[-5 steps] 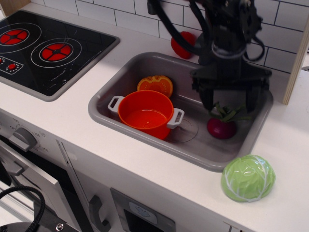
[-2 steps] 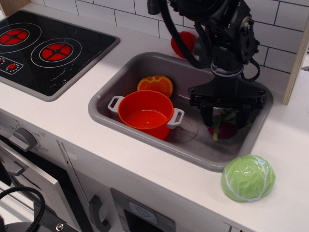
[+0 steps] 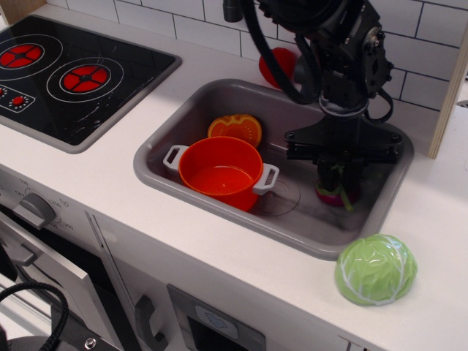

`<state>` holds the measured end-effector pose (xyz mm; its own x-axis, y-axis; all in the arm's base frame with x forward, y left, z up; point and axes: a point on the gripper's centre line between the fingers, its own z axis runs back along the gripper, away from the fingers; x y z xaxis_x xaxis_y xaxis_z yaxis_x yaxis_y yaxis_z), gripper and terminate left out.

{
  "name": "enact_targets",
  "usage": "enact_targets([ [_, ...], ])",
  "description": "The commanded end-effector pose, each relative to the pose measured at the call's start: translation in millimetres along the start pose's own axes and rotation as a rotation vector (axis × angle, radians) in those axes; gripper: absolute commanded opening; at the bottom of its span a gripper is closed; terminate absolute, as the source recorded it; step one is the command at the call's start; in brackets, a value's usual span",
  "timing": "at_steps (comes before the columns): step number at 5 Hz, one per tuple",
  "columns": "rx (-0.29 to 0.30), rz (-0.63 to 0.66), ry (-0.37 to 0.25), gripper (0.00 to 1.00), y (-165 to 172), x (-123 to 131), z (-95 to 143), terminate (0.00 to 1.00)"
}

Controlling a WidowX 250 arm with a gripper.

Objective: Put beet in pot sink

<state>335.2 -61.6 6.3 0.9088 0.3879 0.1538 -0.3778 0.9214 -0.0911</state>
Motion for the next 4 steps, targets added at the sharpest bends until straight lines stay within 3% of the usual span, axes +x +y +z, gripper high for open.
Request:
enact_targets([
  [1, -0.010, 0.114, -0.123, 0.00, 12, 14, 76, 0.00],
  [2, 0.019, 0.136, -0.129, 0.00, 45, 3, 95, 0.00],
  [3, 0.095, 0.170, -0.092, 0.00, 79, -8, 94, 0.00],
  [4, 0.108, 0.156, -0.062, 0.00, 107, -17, 85, 0.00],
])
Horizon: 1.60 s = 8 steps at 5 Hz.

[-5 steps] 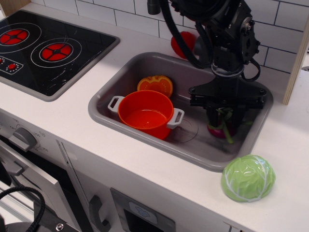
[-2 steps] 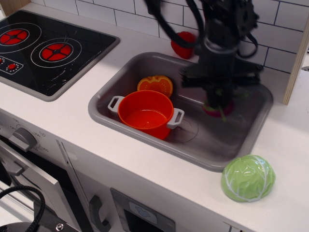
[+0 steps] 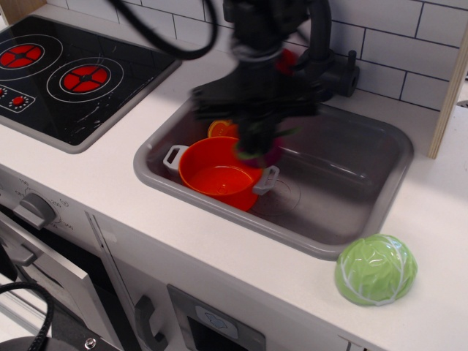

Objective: Put beet in pot sink

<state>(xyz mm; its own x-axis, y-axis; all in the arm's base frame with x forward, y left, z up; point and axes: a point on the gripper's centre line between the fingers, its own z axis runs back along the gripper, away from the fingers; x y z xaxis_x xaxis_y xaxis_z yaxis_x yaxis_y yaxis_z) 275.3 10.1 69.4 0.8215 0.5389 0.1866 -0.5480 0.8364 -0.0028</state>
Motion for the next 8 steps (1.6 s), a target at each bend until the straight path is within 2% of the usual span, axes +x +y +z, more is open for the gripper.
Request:
enact_targets([
  [1, -0.011, -0.008, -0.017, 0.00, 41, 13, -3, 0.00],
  [3, -0.027, 0.041, 0.013, 0.00, 34, 30, -11, 0.00],
  [4, -0.022, 0.028, 0.059, 1.00, 32, 32, -16, 0.00],
  [6, 0.031, 0.111, 0.051, 1.00, 33, 37, -2, 0.00],
  [8, 0.038, 0.142, 0.017, 1.00, 36, 39, 35, 0.00],
])
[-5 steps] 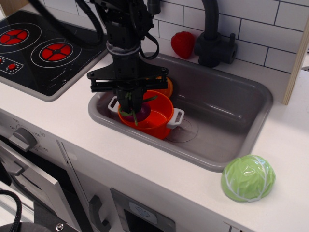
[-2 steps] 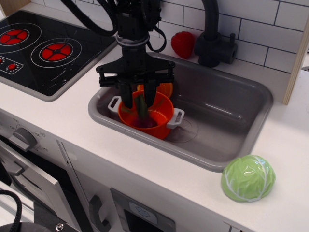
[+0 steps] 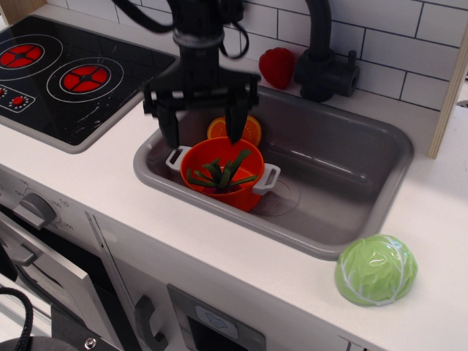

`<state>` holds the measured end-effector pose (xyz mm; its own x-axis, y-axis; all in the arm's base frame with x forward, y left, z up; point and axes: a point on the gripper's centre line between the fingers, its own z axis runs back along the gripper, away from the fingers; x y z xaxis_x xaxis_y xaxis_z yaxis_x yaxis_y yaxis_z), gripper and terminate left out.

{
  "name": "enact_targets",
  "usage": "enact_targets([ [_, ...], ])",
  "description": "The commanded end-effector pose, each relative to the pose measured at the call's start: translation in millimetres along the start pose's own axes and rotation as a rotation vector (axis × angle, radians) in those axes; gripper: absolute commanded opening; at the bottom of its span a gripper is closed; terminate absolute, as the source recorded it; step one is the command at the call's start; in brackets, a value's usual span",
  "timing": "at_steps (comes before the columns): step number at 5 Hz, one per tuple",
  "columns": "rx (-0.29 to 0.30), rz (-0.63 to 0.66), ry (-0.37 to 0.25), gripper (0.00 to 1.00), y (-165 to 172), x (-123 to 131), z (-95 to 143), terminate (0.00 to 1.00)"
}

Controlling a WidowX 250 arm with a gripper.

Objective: Put beet in pot sink

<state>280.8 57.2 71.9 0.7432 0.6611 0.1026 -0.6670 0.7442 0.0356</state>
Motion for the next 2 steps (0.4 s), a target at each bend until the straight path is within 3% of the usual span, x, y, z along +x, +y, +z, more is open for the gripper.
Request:
enact_targets([
  [1, -0.026, 0.000, -0.069, 1.00, 0.8, 5.8, 38.5, 0.00],
  [2, -0.026, 0.000, -0.069, 1.00, 0.8, 5.8, 38.5, 1.00],
])
